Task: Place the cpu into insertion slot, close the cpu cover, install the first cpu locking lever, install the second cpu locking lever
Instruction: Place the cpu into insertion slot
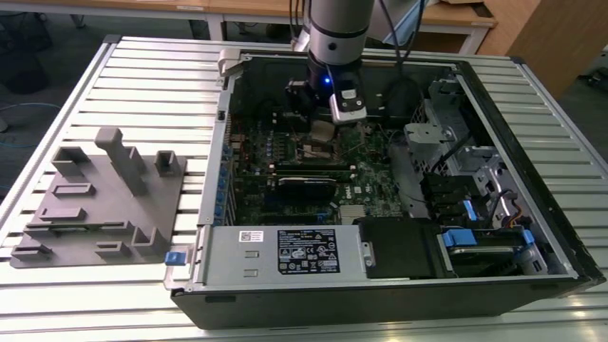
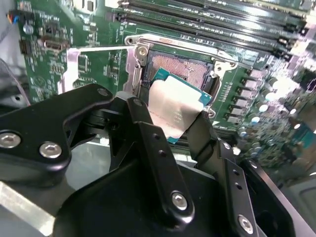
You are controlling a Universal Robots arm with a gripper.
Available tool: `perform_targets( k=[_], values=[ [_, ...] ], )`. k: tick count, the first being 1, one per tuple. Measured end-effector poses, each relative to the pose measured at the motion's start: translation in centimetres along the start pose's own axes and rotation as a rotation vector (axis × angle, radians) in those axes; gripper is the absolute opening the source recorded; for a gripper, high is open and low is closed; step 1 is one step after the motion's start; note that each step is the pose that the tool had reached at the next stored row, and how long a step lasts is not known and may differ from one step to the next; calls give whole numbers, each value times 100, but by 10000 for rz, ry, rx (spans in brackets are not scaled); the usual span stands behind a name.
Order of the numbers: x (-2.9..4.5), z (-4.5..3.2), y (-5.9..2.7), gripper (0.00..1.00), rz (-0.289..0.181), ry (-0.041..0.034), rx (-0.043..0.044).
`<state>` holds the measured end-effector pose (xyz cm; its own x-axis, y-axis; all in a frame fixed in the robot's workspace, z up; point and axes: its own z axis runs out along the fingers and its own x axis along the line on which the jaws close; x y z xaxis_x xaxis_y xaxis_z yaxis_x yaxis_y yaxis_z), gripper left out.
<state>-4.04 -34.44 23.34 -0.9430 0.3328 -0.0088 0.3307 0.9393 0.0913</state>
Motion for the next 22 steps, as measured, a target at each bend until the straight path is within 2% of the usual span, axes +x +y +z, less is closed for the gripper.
perform_targets(
  k=[22],
  values=[
    [0,46,-4,54,3983,-365,35]
  ],
)
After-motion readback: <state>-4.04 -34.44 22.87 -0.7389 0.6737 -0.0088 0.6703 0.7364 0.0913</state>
